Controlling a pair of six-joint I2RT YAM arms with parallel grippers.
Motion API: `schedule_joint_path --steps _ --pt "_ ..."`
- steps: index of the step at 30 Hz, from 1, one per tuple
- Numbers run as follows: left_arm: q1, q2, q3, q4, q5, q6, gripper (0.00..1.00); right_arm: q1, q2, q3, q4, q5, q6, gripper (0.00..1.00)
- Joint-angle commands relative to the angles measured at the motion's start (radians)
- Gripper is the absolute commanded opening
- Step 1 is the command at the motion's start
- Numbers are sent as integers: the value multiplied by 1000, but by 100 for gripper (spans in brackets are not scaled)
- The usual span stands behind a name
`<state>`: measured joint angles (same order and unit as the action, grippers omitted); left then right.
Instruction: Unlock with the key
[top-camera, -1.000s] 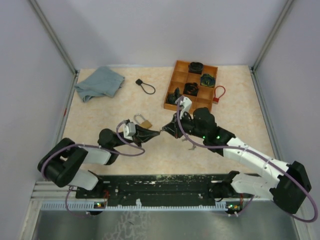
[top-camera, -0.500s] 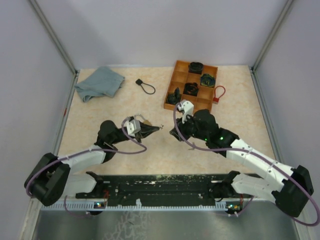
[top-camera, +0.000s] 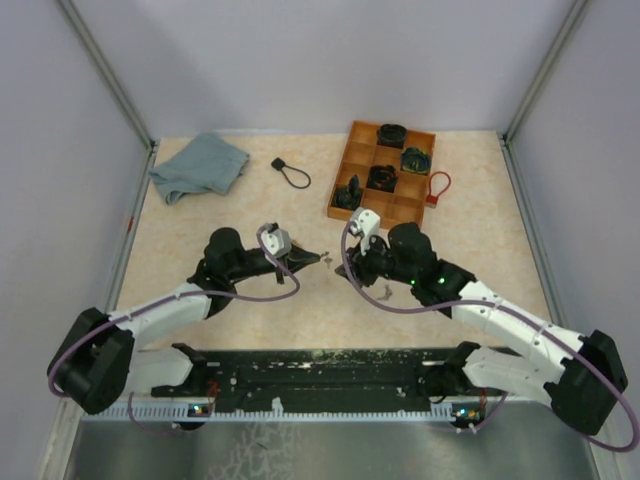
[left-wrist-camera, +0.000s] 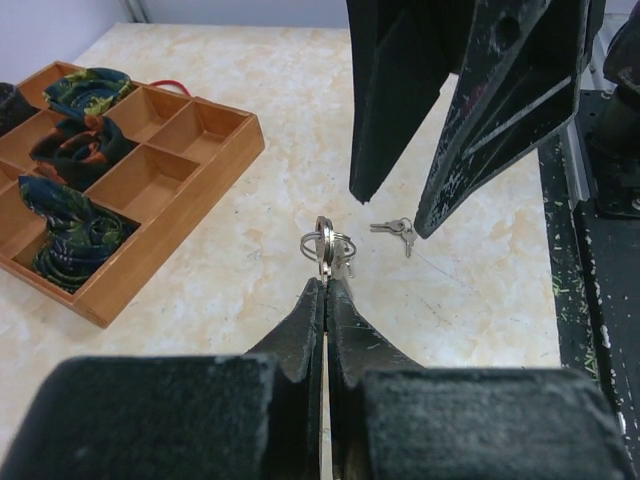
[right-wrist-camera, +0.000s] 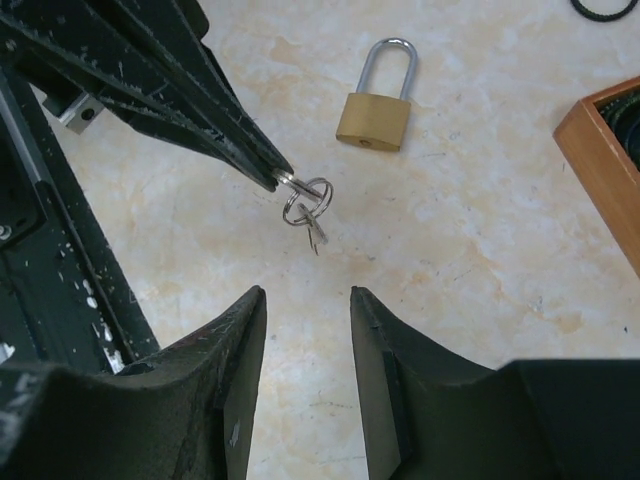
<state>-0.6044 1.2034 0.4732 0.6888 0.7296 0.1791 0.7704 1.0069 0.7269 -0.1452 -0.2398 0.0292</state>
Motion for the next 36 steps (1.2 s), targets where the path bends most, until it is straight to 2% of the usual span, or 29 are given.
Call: schedule_joint_path --steps 1,7,18,25,36 --pt "-4 -19 24 -40 24 -4 0 3 -36 -99 226 -74 -45 41" --pt "-3 -27 18 -8 40 -37 0 3 -13 -222 425 -86 -31 42" --pt "-4 -33 9 48 70 -87 0 -10 31 -461 982 -100 59 46" --pt "-5 -31 4 83 85 -117 0 -10 154 -493 1240 -137 99 45" --pt "-8 -31 1 110 99 -133 0 -10 327 -469 1449 -126 117 40"
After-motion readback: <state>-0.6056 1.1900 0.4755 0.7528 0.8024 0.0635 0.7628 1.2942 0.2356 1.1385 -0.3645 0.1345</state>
